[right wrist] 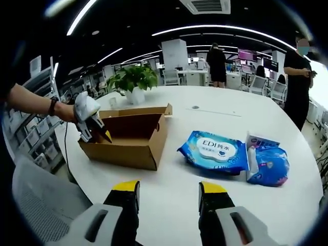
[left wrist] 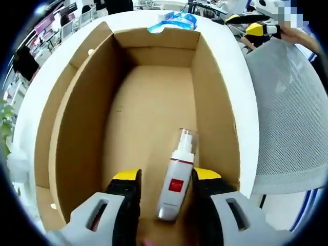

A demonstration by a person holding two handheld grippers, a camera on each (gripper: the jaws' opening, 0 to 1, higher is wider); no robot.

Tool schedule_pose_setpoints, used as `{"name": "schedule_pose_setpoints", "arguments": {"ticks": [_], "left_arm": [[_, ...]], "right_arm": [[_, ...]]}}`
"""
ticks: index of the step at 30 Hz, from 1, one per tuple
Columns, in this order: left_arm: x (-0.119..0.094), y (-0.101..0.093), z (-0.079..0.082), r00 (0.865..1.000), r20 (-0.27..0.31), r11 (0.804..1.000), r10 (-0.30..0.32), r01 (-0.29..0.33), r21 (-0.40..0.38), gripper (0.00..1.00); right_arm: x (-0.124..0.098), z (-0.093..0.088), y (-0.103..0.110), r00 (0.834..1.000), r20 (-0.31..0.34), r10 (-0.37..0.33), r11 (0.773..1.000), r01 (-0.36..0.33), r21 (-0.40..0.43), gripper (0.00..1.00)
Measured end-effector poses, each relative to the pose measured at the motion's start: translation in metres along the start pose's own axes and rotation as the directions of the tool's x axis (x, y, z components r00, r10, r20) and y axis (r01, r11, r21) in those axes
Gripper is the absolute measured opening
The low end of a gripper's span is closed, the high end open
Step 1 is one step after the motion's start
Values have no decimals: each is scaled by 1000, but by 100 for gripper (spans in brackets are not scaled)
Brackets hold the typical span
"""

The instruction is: Operate the shoe box by opening the lid, removing the specified soft item, and placing it in the target area until the item is outside and the box remains undamaged.

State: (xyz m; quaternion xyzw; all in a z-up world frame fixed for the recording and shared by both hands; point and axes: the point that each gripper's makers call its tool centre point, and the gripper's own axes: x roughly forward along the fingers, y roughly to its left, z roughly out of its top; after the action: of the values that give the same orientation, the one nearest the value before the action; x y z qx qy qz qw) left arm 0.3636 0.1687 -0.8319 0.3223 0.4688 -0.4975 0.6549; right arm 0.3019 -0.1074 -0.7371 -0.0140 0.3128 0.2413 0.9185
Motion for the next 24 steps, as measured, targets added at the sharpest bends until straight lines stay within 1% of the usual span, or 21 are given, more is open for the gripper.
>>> {"name": "schedule_pose_setpoints", "arguments": {"ticks": [2, 3, 4, 5, 8, 11, 12, 15, 17, 22, 24], "left_arm": [[5, -3, 2, 1000, 10, 999, 2, -2, 43, 26], [8, -6, 1, 1000, 2, 998, -8, 8, 55, 22], [11, -9, -1, 1000, -14, 997, -10, 11, 78, 20], [12, -7, 0, 1000, -11, 996, 6, -5, 87, 20], [10, -8, 5, 1000, 14, 996, 18, -19, 89, 20], [8, -8, 9, 998, 43, 991, 35, -40, 126, 19], [6, -7, 9, 998, 45, 989, 41, -47, 137, 19], [0, -5, 12, 995, 53, 977, 79, -88, 193, 19], [-4, -2, 15, 993, 63, 971, 97, -108, 213, 19], [-15, 3, 23, 987, 97, 963, 129, -148, 224, 19], [-19, 4, 26, 984, 108, 959, 140, -162, 234, 19]], "right_arm": [[0, -1, 0, 1000, -4, 1, 1000, -1, -2, 43], [0, -1, 0, 1000, -6, 2, 1000, -2, -1, 43], [-1, -1, 1, 1000, -6, 2, 1000, -2, -2, 43], [-1, -1, 1, 1000, -6, 2, 1000, -2, -3, 43], [-2, 0, 1, 1000, -5, 2, 1000, -2, -5, 43], [-3, -1, 1, 1000, -5, 2, 1000, -2, -4, 43], [-3, -1, 1, 1000, -6, 3, 1000, -3, -2, 43], [-2, 0, 1, 1000, 3, 12, 1000, -13, 16, 43], [-1, 1, 2, 1000, 7, 21, 999, -21, 30, 42], [3, 1, 6, 999, 3, 40, 999, -40, 33, 42], [5, 3, 8, 998, 12, 61, 997, -61, 53, 42]]}}
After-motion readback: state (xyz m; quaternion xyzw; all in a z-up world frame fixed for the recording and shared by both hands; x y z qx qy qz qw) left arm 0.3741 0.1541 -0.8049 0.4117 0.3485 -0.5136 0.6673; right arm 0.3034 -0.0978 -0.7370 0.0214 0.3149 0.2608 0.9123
